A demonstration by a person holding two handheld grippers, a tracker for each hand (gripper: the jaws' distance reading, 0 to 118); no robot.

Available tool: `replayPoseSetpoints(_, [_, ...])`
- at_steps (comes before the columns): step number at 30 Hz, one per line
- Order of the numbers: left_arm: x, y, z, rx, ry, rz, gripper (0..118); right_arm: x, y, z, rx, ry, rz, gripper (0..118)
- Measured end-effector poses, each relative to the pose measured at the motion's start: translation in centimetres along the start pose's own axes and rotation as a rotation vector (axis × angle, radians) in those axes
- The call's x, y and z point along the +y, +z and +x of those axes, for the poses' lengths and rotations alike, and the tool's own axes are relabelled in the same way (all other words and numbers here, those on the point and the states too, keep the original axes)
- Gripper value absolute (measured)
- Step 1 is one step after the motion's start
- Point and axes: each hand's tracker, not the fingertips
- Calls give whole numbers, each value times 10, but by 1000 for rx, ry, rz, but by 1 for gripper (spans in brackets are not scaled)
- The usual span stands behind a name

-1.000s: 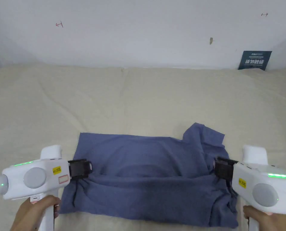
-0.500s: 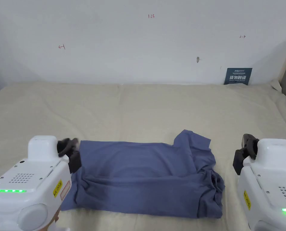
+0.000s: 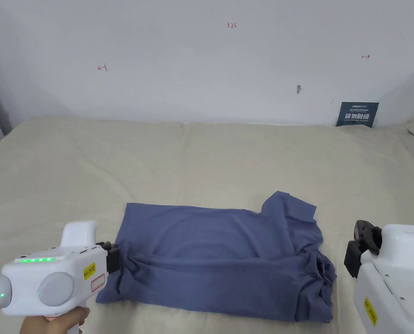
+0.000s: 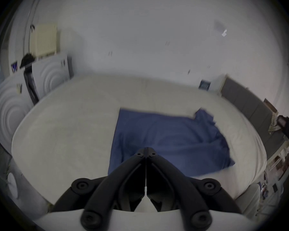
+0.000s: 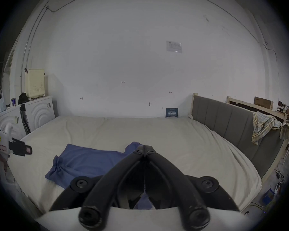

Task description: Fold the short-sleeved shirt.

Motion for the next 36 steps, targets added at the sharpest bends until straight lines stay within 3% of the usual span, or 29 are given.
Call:
replayPoseSetpoints(2, [-5,-24,-16,7,26,-66,8,-8,-7,-3,-2,-3,-19,0])
replayPoseSetpoints(4, [-10,-49,-26,48,59,-155,73,-12,-16,-2,-4,-5,-42,0])
replayPoseSetpoints(5, [-13,-62,-32,64,65,-209,99,-15,-21,-3,-6,-6,-58,0])
replayPoseSetpoints(6, [-16,-71,-37,66,75,-223,109,-19,-25,-3,-8,-5,-72,0])
replayPoseSetpoints(11, [-23,-123,-54,120,99,-292,108,-30,-49,-2,-17,1,-130,0])
replayPoseSetpoints(13, [-24,-137,-54,147,113,-314,103,-33,-58,-1,-28,-3,-149,0])
replayPoseSetpoints(14, [-26,-143,-53,154,109,-316,96,-37,-60,1,-31,-8,-160,0])
replayPoseSetpoints(17, [-35,-159,-50,113,112,-376,43,-44,-71,4,-44,-26,-196,0])
replayPoseSetpoints(20, [-41,-151,-43,92,128,-304,11,-53,-83,9,-55,-49,-257,0])
replayPoseSetpoints(21, [-41,-151,-43,45,141,-300,10,-57,-89,11,-62,-57,-291,10])
replayPoseSetpoints(22, [-41,-149,-43,49,149,-302,10,-64,-94,15,-63,-73,-334,29])
replayPoseSetpoints(24, [-36,-138,-42,46,131,-263,10,-78,-112,18,-45,-96,-439,80])
replayPoseSetpoints(25, [-33,-131,-42,47,123,-245,10,-89,-123,18,-36,-112,-494,88])
replayPoseSetpoints(31, [-15,-108,-50,-10,136,-195,10,-161,-167,18,-50,-133,-732,88])
replayPoseSetpoints(34, [-14,-108,-52,-18,152,-201,10,-178,-172,13,-18,-148,-771,87])
replayPoseSetpoints(35, [-15,-108,-53,-19,161,-204,10,-179,-172,11,0,-149,-774,83])
replayPoseSetpoints(36, [-16,-108,-53,-19,165,-207,10,-179,-170,8,12,-143,-778,67])
